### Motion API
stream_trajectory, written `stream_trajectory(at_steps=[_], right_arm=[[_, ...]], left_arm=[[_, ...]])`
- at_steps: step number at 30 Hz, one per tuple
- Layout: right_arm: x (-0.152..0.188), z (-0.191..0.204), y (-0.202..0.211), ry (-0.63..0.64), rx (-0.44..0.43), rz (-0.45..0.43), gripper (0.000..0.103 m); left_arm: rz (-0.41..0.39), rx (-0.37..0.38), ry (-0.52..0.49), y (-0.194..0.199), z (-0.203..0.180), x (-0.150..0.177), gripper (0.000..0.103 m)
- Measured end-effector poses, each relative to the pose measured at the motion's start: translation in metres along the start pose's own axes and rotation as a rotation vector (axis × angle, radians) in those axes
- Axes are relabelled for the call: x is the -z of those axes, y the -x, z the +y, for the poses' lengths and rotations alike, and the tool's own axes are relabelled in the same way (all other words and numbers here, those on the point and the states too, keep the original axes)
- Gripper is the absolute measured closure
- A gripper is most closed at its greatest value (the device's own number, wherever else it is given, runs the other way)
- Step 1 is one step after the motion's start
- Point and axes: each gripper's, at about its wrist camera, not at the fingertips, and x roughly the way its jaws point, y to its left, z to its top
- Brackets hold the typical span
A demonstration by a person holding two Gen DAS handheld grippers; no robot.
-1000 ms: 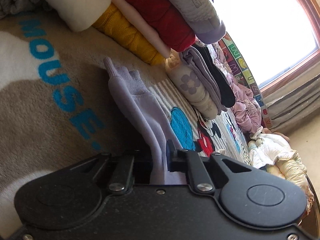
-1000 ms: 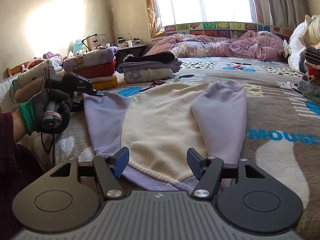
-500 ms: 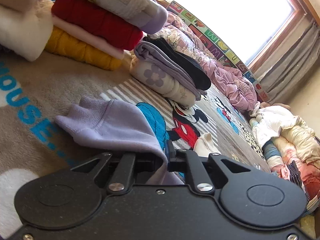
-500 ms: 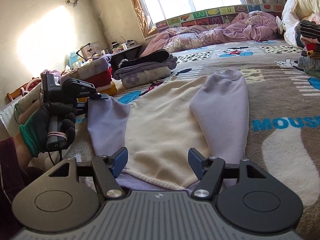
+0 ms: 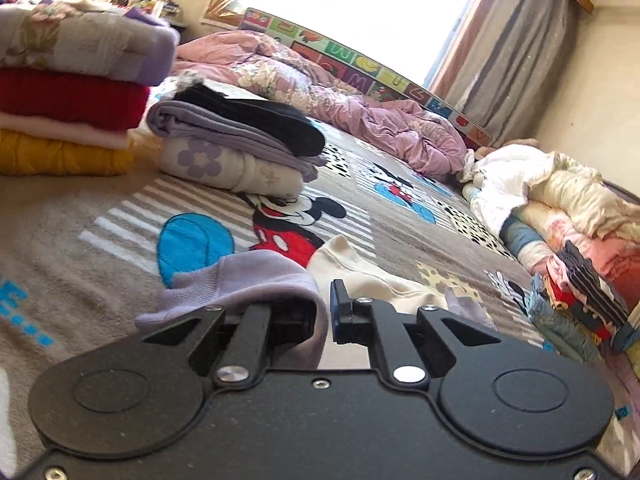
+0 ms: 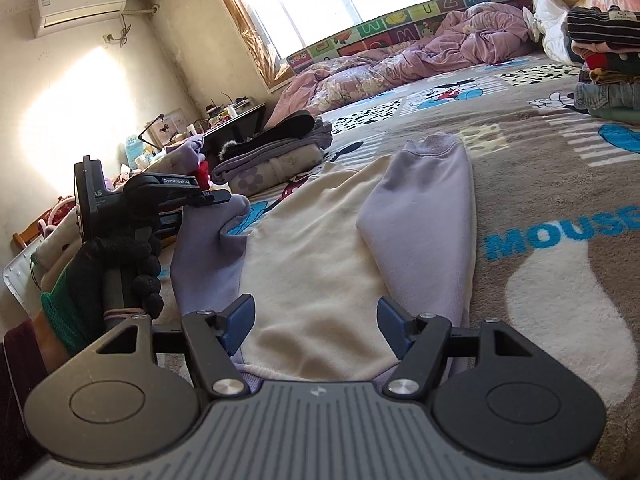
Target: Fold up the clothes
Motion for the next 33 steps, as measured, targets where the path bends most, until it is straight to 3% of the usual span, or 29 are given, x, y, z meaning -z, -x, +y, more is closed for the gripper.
stream_trajectory(at_steps=[13, 26, 27, 30, 33], right_arm=[[-0.01, -0.027, 0.004, -0.132, 0.012, -0.045, 0.034], [-0.016, -0.059, 0.014, -0.216, 0.078, -0.097, 0.034], [-0.016, -0.061, 0.015, -0.218, 0.083, -0.099, 0.034], [-0.017, -0.064, 0.016, -0.222, 0.093, -0.103, 0.034], [-0.02, -0.067, 0.016, -0.223, 0.1, -0.106, 0.034]], left_arm=[[0.018, 0.111, -0.33, -0.004, -0.077, 0.035, 0.096], [0.025, 0.085, -0.761, -0.01, -0.146, 0.088, 0.095], [0.03, 0.093, -0.802, -0.01, -0.15, 0.093, 0.089], [0.047, 0.134, -0.901, -0.008, -0.159, 0.107, 0.041], [0.055, 0.163, -0.961, -0.003, -0.163, 0.115, 0.039]])
